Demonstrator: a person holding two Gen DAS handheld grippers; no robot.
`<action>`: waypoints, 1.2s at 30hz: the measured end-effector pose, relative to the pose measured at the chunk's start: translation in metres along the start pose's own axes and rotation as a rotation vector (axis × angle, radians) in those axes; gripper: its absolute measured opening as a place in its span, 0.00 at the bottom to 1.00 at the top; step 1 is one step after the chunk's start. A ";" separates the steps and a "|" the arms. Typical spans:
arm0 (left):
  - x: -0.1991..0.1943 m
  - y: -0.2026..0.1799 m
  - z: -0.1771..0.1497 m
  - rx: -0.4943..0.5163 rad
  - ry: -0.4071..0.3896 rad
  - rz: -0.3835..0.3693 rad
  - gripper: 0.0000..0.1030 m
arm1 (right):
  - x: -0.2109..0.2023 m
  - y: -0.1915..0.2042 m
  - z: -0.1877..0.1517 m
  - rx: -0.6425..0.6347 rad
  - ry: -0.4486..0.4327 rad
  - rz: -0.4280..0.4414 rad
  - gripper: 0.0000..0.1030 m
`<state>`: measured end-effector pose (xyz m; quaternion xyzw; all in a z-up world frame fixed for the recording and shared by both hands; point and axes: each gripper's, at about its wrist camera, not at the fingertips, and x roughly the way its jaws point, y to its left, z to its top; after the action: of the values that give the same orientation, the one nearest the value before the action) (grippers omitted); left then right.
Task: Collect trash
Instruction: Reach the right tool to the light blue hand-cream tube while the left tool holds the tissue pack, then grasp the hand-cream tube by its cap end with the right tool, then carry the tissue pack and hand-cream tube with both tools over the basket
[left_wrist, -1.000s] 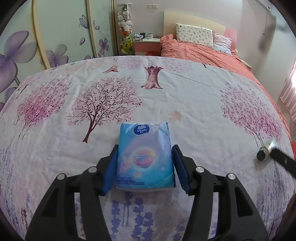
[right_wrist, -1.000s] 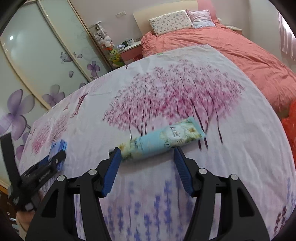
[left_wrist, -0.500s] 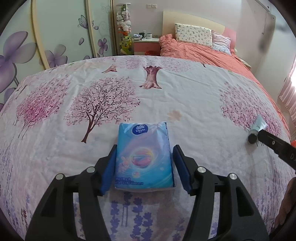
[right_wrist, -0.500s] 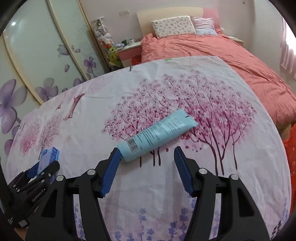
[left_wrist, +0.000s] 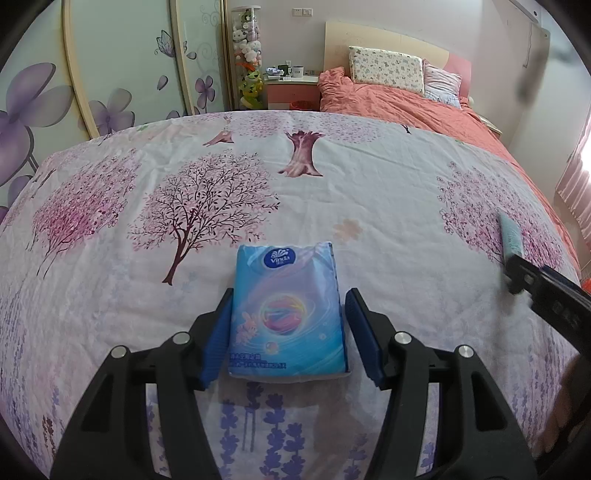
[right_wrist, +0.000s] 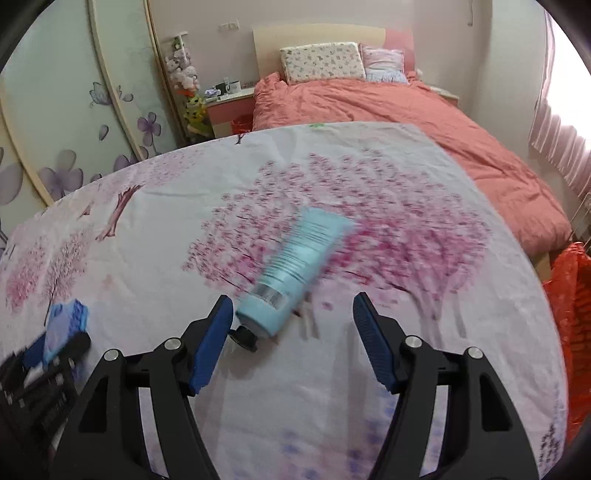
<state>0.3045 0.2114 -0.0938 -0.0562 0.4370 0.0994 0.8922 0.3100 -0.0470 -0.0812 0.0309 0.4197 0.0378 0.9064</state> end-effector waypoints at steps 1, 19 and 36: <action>0.000 0.000 0.000 0.000 0.000 0.000 0.56 | -0.004 -0.007 -0.002 0.006 -0.005 -0.001 0.65; 0.002 -0.002 0.000 0.003 0.001 0.003 0.57 | 0.012 0.007 0.004 -0.061 0.016 0.106 0.31; 0.001 -0.002 0.000 0.004 0.001 0.004 0.57 | -0.023 -0.028 -0.031 -0.094 0.006 0.021 0.27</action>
<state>0.3057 0.2093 -0.0951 -0.0537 0.4377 0.1004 0.8919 0.2724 -0.0765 -0.0866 -0.0076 0.4199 0.0670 0.9051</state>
